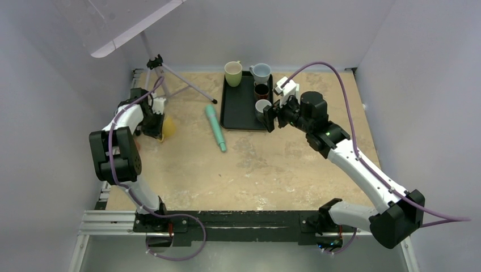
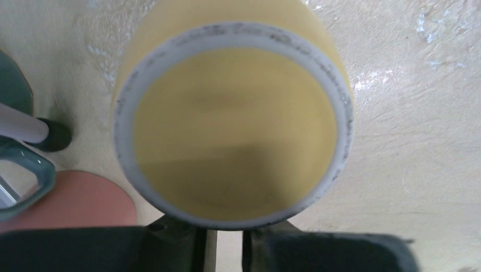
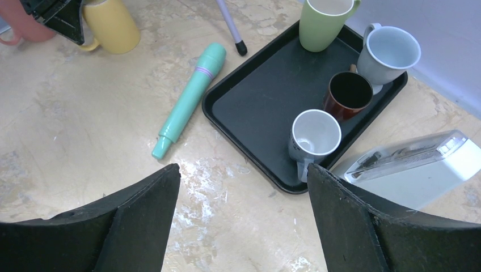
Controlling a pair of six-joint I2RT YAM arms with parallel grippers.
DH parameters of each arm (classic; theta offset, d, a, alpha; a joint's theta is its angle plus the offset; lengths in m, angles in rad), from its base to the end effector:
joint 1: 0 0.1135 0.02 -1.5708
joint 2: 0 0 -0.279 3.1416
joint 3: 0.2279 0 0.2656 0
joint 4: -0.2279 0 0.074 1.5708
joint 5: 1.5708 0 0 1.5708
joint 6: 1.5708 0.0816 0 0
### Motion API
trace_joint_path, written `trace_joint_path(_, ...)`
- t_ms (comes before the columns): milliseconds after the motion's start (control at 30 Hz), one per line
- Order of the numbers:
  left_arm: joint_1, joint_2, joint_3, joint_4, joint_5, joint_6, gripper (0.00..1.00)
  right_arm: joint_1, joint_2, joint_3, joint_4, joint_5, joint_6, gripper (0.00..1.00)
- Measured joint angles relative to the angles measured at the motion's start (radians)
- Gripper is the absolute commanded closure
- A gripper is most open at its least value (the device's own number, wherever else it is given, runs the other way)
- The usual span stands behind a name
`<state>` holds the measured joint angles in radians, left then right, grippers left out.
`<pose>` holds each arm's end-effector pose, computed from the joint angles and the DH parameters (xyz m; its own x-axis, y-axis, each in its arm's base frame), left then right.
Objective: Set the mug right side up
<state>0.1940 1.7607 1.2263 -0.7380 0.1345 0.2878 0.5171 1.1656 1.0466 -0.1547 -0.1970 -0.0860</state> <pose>0.3666 0.0609 0.1593 -0.9425 0.1015 -0.3183 0.1201 0.9920 -0.0395 0.2723 0.1732 0.3571 -0.1784 -0.1983 -0.9638 -0.6664 0.7450 -0.0300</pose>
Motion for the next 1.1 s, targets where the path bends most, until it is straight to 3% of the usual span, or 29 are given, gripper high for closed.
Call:
trace_joint_path(267, 0.001, -0.021, 0.014, -0.082, 0.077, 0.002, 1.0, 0.0, 0.0, 0.002, 0.002, -0.006, 0.039, 0.15)
trace_joint_path(400, 0.0, -0.086, 0.095, -0.226, 0.232, -0.018, 1.0, 0.002, 0.002, 0.003, 0.07, -0.054, 0.145, 0.14)
trace_joint_path(600, -0.043, -0.207, 0.279, -0.309, 0.494, -0.129, 1.0, 0.08, 0.084, 0.024, 0.324, -0.14, 0.39, 0.14)
trace_joint_path(800, -0.159, -0.285, 0.358, -0.228, 0.774, -0.364, 1.0, 0.159, 0.271, 0.112, 0.507, -0.248, 0.582, 0.16)
trace_joint_path(1100, -0.226, -0.322, 0.349, -0.066, 0.946, -0.597, 1.0, 0.154, 0.412, 0.158, 0.792, -0.305, 0.796, 0.2)
